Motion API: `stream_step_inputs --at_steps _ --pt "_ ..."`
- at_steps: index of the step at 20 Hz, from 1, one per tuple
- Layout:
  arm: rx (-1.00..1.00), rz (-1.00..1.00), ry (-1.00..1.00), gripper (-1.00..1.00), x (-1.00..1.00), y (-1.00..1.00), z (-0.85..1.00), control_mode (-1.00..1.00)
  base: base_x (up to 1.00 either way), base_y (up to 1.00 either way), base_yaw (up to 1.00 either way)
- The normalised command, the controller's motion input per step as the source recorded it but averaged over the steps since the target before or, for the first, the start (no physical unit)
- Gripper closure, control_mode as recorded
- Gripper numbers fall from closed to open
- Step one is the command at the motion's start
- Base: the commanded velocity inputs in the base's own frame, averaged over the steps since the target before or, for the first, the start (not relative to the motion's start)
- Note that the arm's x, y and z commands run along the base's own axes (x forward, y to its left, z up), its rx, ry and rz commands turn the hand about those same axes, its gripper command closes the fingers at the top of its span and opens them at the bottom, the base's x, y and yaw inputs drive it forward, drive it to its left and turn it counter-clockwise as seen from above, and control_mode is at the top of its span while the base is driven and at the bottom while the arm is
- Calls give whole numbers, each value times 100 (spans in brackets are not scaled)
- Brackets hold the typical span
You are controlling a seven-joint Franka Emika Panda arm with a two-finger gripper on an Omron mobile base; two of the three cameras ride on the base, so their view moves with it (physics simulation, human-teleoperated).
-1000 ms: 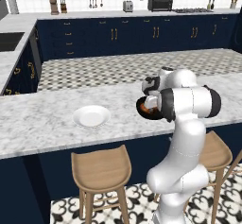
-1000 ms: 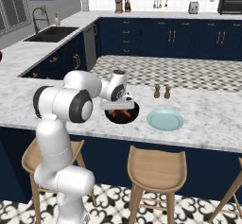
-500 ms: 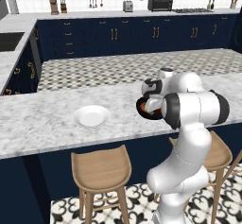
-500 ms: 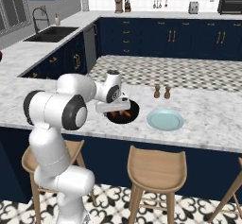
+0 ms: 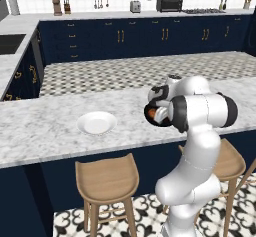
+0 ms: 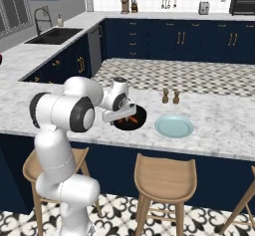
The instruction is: Pick the chicken drumstick and carrot from their plates and place them in the bowl. Then put the bowl in the fridge.
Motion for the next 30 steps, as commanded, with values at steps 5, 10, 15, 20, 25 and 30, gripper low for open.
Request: stream_step_inputs --at_steps 5,10,15,20,25,30 --pt "0 22 0 -100 0 0 -26 -100 0 0 0" --pt "0 10 0 -100 8 0 -7 -100 0 0 0" --pt "0 1 0 -100 19 0 0 -100 0 0 0" --pt "0 0 0 -100 9 0 -8 -100 0 0 0" --pt "0 0 0 -100 0 0 -32 -100 0 0 0" --pt "0 0 0 100 0 0 -7 -100 0 0 0"
